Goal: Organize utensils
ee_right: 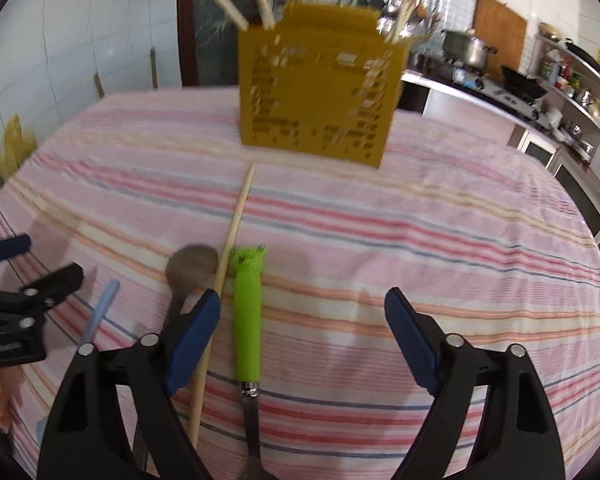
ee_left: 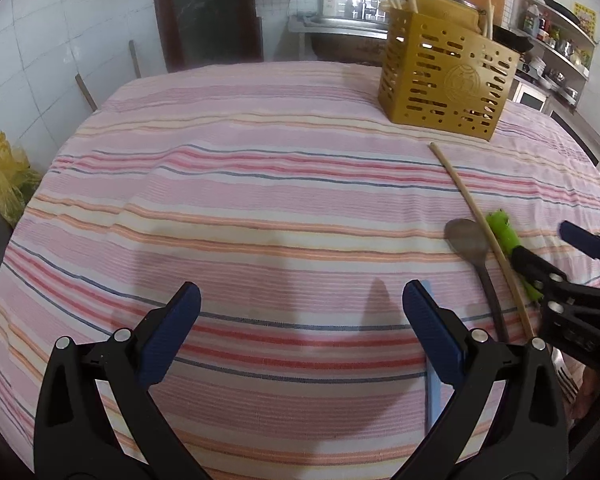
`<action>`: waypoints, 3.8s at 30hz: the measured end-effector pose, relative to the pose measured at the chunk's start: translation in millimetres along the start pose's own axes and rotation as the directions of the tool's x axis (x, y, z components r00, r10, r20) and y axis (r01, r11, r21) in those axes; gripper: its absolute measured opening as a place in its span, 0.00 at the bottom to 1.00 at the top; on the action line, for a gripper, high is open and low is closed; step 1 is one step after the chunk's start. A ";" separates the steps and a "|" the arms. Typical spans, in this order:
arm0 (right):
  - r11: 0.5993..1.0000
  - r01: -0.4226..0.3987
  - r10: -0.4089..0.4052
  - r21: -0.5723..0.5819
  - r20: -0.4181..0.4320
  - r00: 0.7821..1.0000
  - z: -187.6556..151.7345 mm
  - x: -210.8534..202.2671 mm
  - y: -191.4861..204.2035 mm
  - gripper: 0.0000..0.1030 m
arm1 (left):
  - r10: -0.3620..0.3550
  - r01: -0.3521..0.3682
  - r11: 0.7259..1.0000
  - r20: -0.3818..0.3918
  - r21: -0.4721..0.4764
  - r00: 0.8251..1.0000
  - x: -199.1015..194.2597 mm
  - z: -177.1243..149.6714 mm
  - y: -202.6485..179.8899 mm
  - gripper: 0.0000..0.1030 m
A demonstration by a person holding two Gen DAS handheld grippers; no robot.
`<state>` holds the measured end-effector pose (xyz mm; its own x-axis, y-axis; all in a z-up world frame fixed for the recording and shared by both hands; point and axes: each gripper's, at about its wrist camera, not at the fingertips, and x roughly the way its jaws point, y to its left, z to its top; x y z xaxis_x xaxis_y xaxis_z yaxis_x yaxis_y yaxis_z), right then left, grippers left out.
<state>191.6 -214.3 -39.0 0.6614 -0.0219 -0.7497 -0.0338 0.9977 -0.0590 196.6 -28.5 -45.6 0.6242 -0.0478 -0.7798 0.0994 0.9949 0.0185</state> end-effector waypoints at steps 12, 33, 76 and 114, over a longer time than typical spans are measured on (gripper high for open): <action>0.997 -0.026 0.028 0.078 -0.020 0.999 -10.5 -8.7 -25.0 0.15 | -0.034 0.034 0.999 0.000 0.034 0.999 -10.5 -13.6 -18.8 0.95; 0.990 -0.012 0.029 0.141 -0.120 0.992 -14.1 -2.7 -67.3 0.17 | -0.087 0.094 0.987 -0.060 0.131 0.994 2.8 -8.4 -51.2 0.29; 0.966 -0.129 0.016 0.224 0.446 0.895 -31.0 -119.6 -60.5 0.16 | -0.074 0.074 0.997 0.396 0.016 0.915 -110.4 5.1 -16.4 0.06; 0.979 -0.087 0.009 0.184 0.386 0.923 -6.2 -94.4 -48.9 0.16 | 0.018 -0.013 0.989 -0.031 0.148 0.999 29.8 18.6 -26.1 0.68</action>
<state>126.2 -261.5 30.6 0.8988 0.0138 -0.4381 0.0474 0.9906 0.1284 227.0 -57.6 -57.7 0.6012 -0.0271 -0.7986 0.2047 0.9713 0.1211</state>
